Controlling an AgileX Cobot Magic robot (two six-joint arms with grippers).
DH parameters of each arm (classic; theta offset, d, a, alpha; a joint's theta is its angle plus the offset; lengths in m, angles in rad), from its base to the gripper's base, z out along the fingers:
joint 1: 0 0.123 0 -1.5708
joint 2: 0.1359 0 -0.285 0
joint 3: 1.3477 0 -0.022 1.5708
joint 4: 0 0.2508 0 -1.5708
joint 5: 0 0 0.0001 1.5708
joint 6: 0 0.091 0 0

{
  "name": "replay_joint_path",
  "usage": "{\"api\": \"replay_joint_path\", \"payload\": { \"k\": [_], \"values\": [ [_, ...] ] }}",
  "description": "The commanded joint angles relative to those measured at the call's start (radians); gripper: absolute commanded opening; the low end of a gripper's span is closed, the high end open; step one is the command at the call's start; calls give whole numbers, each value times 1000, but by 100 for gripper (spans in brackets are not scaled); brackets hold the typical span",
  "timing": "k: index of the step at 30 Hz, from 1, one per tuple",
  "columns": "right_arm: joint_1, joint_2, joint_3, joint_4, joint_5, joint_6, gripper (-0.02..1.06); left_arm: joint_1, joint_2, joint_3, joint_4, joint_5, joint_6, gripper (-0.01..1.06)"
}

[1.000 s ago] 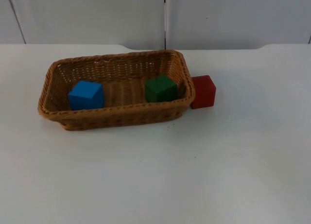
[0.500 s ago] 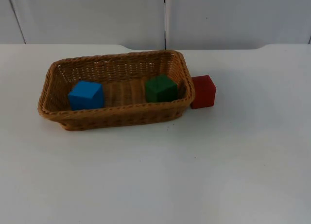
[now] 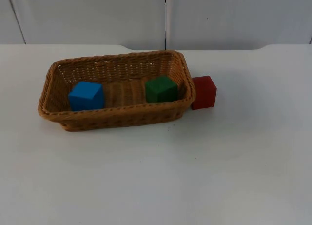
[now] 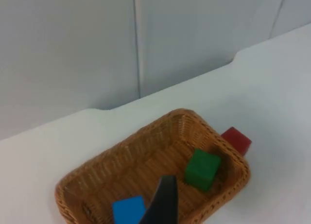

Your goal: Pick up one cube with each hand and place exactly two cubes into the same basket, leaving the remaining cube outside.

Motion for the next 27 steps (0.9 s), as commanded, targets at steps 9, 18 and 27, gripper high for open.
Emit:
{"api": "replay_joint_path", "payload": {
  "k": [9, 18, 27],
  "values": [
    [3, -187, 148, 9, -20, -2, 70, 2, -168, 207, -29, -40, 17, 78],
    [3, -307, 248, 9, -20, 4, 70, 2, -335, 337, -51, -47, 41, 78],
    [3, -471, 402, 9, -20, 4, 70, 2, -503, 450, -56, 0, 41, 78]
  ]
}}
